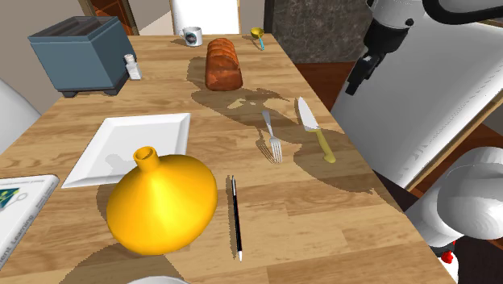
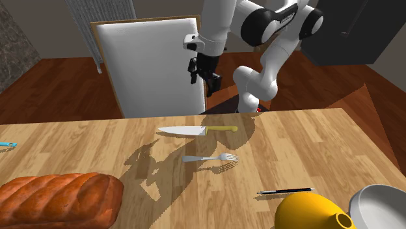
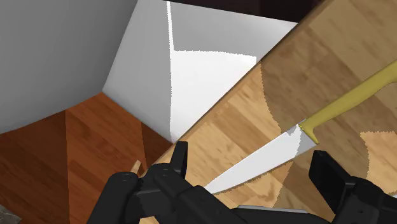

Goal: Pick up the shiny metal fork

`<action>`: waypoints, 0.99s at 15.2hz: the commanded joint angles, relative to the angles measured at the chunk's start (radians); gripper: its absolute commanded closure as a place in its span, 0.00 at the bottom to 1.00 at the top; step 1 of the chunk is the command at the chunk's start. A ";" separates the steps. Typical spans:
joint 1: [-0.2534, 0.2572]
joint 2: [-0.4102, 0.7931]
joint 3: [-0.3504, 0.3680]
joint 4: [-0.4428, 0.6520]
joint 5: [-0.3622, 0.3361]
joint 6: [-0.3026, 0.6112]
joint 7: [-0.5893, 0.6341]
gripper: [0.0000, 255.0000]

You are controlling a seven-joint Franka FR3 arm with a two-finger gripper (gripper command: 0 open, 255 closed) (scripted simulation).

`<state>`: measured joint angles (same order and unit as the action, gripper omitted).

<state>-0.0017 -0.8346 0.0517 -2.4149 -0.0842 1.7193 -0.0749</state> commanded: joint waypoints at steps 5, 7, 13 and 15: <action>-0.010 0.051 0.107 -0.009 0.071 0.051 0.199 0.00; -0.017 0.089 0.160 -0.002 0.102 0.080 0.298 0.00; -0.057 0.247 0.316 0.068 0.164 0.169 0.594 0.00; -0.076 0.312 0.367 0.106 0.169 0.198 0.693 0.00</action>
<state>-0.0694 -0.5495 0.3935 -2.3196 0.0796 1.8995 0.5623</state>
